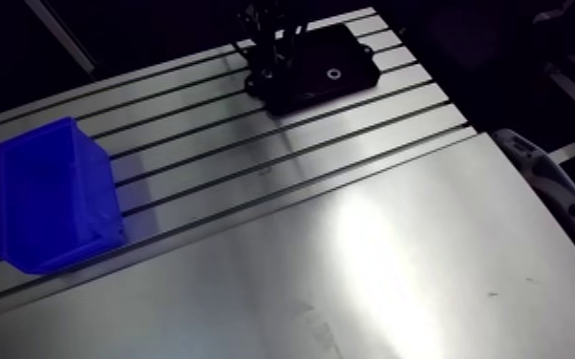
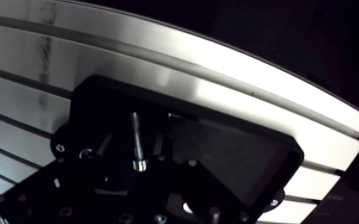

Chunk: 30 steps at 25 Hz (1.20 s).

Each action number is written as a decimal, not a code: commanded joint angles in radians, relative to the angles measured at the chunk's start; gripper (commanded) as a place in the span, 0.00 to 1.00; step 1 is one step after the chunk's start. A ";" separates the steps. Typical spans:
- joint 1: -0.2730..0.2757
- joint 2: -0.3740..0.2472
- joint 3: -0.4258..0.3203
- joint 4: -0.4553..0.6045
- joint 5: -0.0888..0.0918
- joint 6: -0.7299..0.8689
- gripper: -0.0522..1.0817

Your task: Pick up the M10 bolt from the tray and put it into the blue bin.

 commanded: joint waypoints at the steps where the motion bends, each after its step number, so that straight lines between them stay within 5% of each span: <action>1: 0.000 0.000 0.002 -0.001 0.000 0.000 0.57; 30: 0.002 0.000 0.006 -0.001 0.000 -0.003 0.81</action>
